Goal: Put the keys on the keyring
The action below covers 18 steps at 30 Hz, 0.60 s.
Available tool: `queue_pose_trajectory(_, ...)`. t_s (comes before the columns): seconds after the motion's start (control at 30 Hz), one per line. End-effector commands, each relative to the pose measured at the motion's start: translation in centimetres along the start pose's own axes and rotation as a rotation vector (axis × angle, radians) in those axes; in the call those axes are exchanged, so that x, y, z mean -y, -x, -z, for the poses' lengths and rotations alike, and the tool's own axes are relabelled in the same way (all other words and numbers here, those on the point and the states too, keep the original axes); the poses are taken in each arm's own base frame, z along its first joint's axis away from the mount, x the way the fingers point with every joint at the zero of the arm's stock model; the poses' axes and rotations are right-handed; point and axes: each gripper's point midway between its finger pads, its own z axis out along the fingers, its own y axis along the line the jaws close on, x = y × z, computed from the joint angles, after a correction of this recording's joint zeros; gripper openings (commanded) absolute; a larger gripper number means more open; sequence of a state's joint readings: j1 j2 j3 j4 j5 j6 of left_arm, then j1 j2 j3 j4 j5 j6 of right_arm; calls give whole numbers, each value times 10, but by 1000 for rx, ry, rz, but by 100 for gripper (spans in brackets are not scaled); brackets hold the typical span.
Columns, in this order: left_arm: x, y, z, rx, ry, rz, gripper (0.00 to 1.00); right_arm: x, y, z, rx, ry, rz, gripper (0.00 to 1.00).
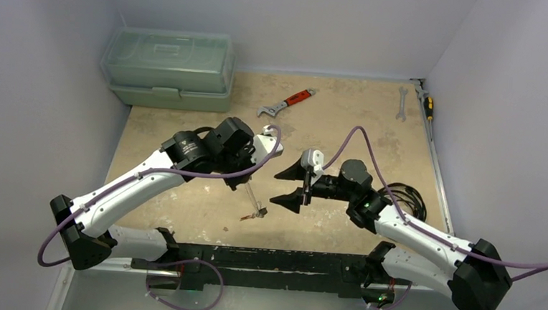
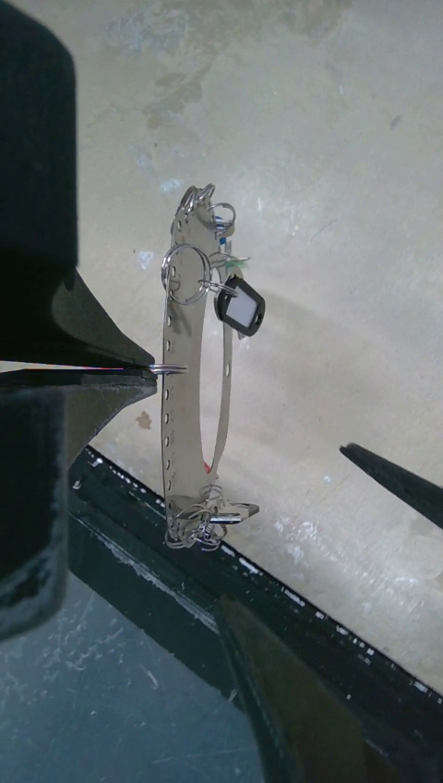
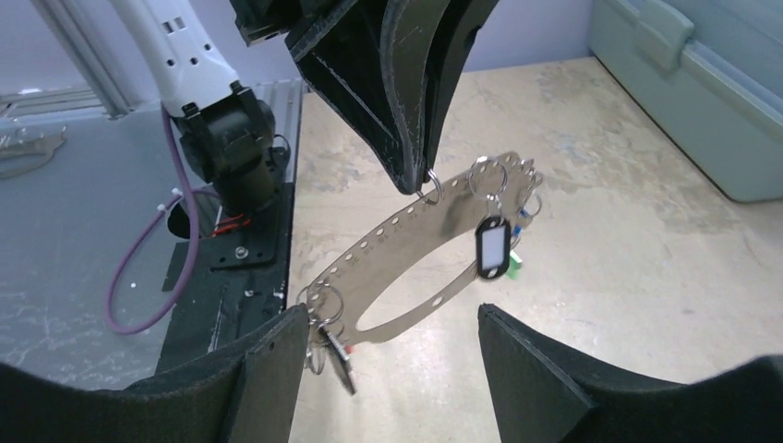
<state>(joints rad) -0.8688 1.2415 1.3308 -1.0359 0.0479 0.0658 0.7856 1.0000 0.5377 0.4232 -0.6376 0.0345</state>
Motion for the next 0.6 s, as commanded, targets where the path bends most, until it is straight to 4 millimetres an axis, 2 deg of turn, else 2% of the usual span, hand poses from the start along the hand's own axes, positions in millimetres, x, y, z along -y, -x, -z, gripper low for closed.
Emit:
queue_pose_trajectory(0.0, 25, 9, 10, 28, -100, -1, 0, -18, 24, 1, 125, 96, 107, 68)
queue_pose_trajectory(0.17, 40, 13, 13, 44, -168, -36, 0, -23, 26, 1, 158, 129, 147, 55)
queue_pose_trajectory(0.3, 53, 15, 13, 49, -227, -59, 0, -22, 25, -5, 153, 150, 143, 53)
queue_pose_trajectory(0.57, 59, 16, 13, 61, -249, -81, 0, -26, 23, -15, 152, 218, 121, 36)
